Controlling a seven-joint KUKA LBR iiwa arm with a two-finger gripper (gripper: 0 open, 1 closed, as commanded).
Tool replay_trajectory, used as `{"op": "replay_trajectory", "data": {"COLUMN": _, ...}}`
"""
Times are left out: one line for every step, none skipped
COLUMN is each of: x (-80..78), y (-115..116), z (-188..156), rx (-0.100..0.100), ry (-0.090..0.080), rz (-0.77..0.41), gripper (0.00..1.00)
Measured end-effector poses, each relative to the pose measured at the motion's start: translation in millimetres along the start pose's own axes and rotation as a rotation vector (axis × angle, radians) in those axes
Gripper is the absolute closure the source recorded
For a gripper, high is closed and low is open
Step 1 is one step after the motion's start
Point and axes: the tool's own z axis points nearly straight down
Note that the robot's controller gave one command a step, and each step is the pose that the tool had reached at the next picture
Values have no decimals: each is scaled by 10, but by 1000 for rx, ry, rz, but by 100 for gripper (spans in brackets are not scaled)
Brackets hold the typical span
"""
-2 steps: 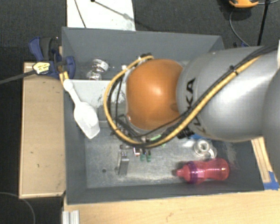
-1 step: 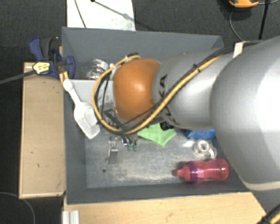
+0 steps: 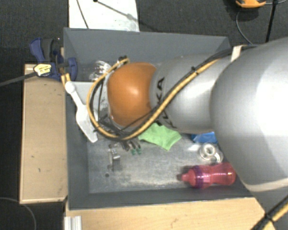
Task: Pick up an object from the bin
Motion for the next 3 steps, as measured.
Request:
{"op": "replay_trajectory", "data": {"x": -101, "y": -537, "z": -38, "rx": -1, "ry": -7, "rz": -4, "gripper": 0}}
{"op": "replay_trajectory", "data": {"x": -65, "y": -1282, "z": 366, "rx": -1, "ry": -6, "rz": 187, "gripper": 0}}
{"op": "replay_trajectory", "data": {"x": -48, "y": -1494, "z": 514, "rx": 0, "ry": -7, "rz": 74, "gripper": 100}}
